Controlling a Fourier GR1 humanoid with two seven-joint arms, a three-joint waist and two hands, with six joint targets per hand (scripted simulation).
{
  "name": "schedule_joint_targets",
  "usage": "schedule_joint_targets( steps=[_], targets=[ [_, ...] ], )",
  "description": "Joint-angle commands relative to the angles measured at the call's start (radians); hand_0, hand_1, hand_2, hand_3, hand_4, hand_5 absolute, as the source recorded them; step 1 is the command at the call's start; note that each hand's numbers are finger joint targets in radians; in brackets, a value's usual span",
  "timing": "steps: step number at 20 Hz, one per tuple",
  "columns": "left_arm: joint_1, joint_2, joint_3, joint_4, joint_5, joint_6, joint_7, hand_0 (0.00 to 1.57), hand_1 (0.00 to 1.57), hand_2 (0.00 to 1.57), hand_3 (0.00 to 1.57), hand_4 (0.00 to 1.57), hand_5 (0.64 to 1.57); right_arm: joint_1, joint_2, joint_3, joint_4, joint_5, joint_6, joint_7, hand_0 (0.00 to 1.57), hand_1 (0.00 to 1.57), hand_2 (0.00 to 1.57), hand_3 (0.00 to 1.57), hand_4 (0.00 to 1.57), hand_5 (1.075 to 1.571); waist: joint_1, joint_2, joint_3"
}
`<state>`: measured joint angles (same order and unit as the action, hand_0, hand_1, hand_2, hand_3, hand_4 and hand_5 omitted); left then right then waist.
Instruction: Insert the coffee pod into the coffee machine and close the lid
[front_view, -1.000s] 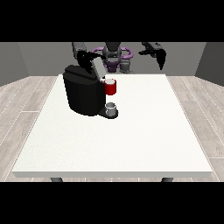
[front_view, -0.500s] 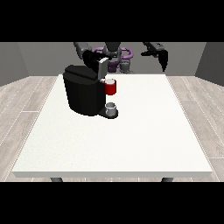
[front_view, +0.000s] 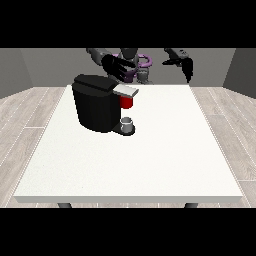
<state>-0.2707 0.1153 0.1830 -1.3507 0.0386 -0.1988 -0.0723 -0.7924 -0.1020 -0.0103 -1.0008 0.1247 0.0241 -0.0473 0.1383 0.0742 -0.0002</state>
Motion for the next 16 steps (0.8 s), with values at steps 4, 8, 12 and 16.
schedule_joint_targets(
  steps=[4, 8, 12, 16],
  targets=[
    [0.027, 0.035, 0.010, 0.013, 0.025, -0.041, -0.049, 0.00, 0.00, 0.00, 0.00, 0.00, 1.571, -0.030, 0.012, -0.011, 0.014, 0.016, -0.002, -0.029, 0.00, 0.00, 0.00, 0.00, 0.12, 1.571, 0.009, 0.005, 0.0001],
    [0.000, -0.007, -0.026, 0.010, -0.018, 0.017, -0.075, 0.00, 0.00, 0.00, 0.00, 0.20, 1.571, 0.007, 0.062, 0.014, -0.022, -0.009, 0.036, -0.112, 0.00, 0.00, 0.00, 0.00, 0.13, 1.571, -0.027, 0.006, 0.0003],
    [0.096, -0.021, -0.019, 0.041, -0.024, 0.029, -0.084, 0.00, 0.00, 0.00, 0.00, 0.17, 1.571, 0.163, 0.100, 0.099, -0.113, -0.110, 0.069, -0.088, 0.00, 0.00, 0.00, 0.00, 0.28, 1.571, -0.073, -0.145, 0.0003],
    [0.109, -0.018, -0.012, 0.069, -0.015, 0.011, -0.141, 0.00, 0.00, 0.00, 0.00, 0.19, 1.571, 0.342, 0.101, 0.192, -0.168, -0.206, -0.033, -0.129, 0.00, 0.00, 0.00, 0.00, 0.25, 1.571, -0.112, -0.171, 0.0001]
  ],
)
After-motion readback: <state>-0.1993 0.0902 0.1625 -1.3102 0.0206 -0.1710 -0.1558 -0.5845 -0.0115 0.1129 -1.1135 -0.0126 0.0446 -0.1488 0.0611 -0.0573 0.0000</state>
